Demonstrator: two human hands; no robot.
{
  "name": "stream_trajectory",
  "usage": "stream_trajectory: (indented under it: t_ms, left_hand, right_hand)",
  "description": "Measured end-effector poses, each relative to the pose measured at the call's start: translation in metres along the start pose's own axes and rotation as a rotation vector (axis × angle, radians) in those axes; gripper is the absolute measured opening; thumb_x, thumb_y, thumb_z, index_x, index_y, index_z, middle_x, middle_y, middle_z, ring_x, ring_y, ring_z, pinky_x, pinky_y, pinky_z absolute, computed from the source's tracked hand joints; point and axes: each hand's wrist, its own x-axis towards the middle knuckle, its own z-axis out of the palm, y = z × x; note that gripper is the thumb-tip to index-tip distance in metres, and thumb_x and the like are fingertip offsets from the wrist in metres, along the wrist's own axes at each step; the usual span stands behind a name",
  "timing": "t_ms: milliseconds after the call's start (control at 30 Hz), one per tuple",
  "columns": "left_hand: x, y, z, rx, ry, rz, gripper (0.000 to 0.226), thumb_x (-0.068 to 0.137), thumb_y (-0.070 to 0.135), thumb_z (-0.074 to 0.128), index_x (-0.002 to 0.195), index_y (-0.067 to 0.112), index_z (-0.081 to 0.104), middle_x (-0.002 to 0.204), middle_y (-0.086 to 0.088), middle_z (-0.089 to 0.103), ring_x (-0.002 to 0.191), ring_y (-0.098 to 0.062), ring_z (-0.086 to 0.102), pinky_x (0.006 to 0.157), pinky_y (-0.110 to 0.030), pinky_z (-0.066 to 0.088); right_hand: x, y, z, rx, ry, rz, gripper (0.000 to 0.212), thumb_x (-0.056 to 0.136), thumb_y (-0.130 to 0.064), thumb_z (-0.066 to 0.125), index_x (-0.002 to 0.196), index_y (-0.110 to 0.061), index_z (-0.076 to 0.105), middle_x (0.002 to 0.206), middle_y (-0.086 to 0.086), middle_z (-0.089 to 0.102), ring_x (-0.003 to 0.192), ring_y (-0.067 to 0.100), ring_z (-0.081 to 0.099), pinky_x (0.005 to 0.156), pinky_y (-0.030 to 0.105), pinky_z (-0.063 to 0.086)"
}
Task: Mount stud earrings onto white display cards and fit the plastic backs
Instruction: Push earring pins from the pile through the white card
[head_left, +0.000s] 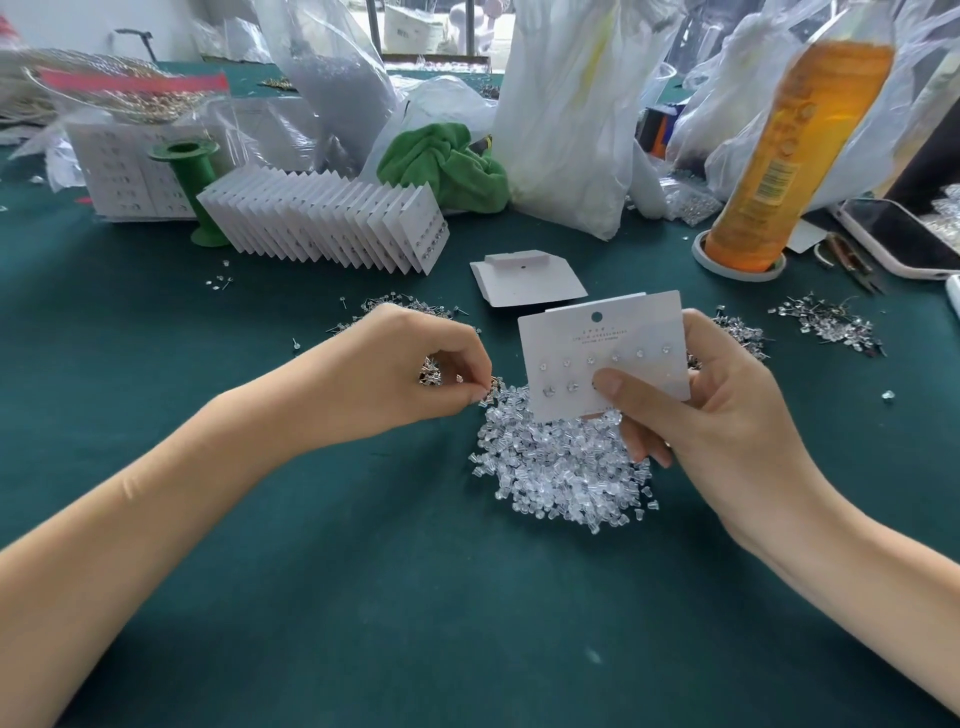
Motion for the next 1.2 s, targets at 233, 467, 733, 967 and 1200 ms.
stream_trajectory:
  t_ms: [233, 467, 733, 967, 1200]
  left_hand:
    - [0.003, 0.003, 0.001, -0.401, -0.001, -0.162, 0.01, 0.078, 0.012, 0.074, 0.082, 0.021, 0.074, 0.069, 0.007, 0.069, 0.056, 0.0, 0.054, 0.053, -0.012, 0.042]
    - [0.003, 0.015, 0.001, -0.79, -0.018, -0.258, 0.017, 0.063, 0.025, 0.079, 0.08, 0.021, 0.076, 0.082, 0.002, 0.074, 0.077, -0.003, 0.066, 0.069, -0.011, 0.049]
    - [-0.003, 0.036, 0.004, -0.713, -0.131, -0.13, 0.008, 0.076, 0.009, 0.075, 0.082, 0.016, 0.075, 0.081, 0.001, 0.073, 0.075, -0.004, 0.064, 0.071, -0.015, 0.05]
    - [-0.004, 0.036, 0.004, -0.584, -0.12, -0.109, 0.013, 0.078, 0.0, 0.072, 0.083, 0.012, 0.074, 0.079, 0.003, 0.073, 0.074, -0.005, 0.066, 0.072, -0.018, 0.051]
    - [-0.004, 0.035, 0.005, -0.427, -0.118, 0.001, 0.012, 0.078, 0.007, 0.075, 0.085, 0.017, 0.076, 0.081, 0.012, 0.073, 0.077, -0.003, 0.068, 0.074, -0.016, 0.051]
  right_hand:
    - [-0.007, 0.004, -0.001, -0.328, -0.004, -0.363, 0.019, 0.085, -0.023, 0.073, 0.095, -0.031, 0.059, 0.089, -0.013, 0.069, 0.053, 0.013, 0.058, 0.045, 0.027, 0.049]
    - [0.0, 0.005, -0.012, -0.971, -0.259, -1.179, 0.016, 0.091, 0.0, 0.057, 0.104, -0.008, 0.051, 0.078, 0.014, 0.067, 0.059, 0.027, 0.058, 0.05, 0.034, 0.05]
    - [-0.004, 0.007, -0.005, -1.152, -0.276, -1.362, 0.037, 0.072, 0.004, 0.071, 0.102, -0.01, 0.052, 0.066, 0.009, 0.065, 0.049, 0.025, 0.051, 0.045, 0.032, 0.047]
    - [-0.004, 0.007, -0.003, -1.218, -0.302, -1.334, 0.033, 0.076, 0.003, 0.07, 0.101, -0.011, 0.053, 0.067, 0.008, 0.065, 0.049, 0.023, 0.049, 0.045, 0.03, 0.046]
    - [-0.008, 0.006, -0.001, -1.212, -0.306, -1.324, 0.027, 0.081, 0.001, 0.068, 0.101, -0.011, 0.054, 0.069, 0.009, 0.064, 0.05, 0.023, 0.047, 0.045, 0.031, 0.046]
